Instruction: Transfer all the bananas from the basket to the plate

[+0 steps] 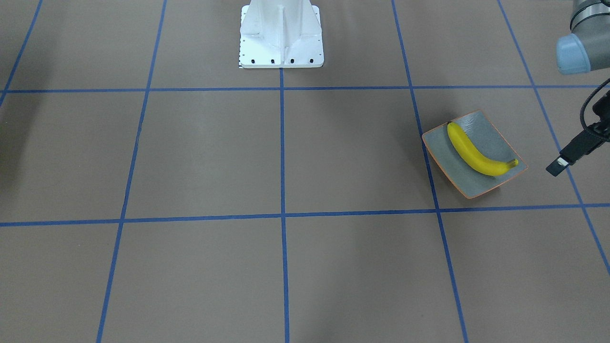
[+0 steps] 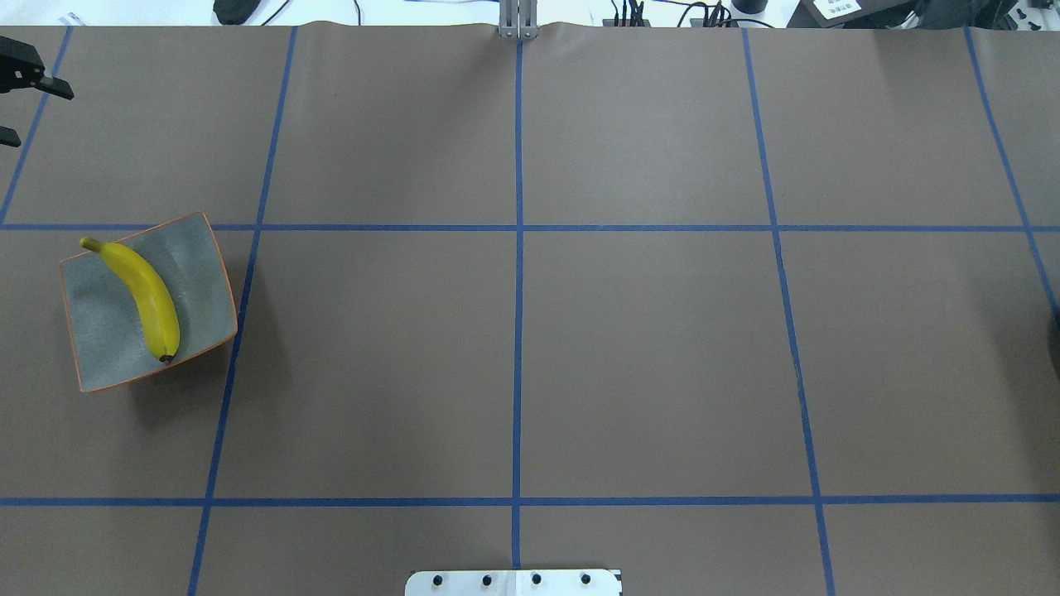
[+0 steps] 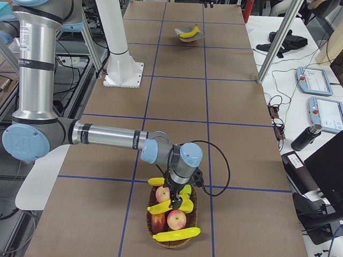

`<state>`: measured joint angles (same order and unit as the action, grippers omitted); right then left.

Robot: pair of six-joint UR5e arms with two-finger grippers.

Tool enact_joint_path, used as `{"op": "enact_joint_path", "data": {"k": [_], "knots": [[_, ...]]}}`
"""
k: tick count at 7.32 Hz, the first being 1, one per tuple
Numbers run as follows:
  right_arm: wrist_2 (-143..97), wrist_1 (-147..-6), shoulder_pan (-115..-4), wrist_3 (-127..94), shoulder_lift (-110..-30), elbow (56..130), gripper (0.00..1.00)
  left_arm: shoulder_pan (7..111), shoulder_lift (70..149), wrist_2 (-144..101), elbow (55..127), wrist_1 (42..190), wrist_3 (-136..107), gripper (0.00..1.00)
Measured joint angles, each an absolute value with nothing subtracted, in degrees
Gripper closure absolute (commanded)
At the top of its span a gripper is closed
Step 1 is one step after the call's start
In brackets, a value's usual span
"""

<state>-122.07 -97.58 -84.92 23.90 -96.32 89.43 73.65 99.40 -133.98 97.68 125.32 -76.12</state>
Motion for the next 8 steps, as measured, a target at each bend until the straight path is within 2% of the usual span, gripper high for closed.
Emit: {"op": "enact_joint_path", "data": {"k": [8], "knots": [[-122.3, -97.5, -84.9, 26.7, -96.4, 83.8, 0.00, 73.7, 100.7, -134.0, 97.6, 125.2, -75.9, 0.00]]}}
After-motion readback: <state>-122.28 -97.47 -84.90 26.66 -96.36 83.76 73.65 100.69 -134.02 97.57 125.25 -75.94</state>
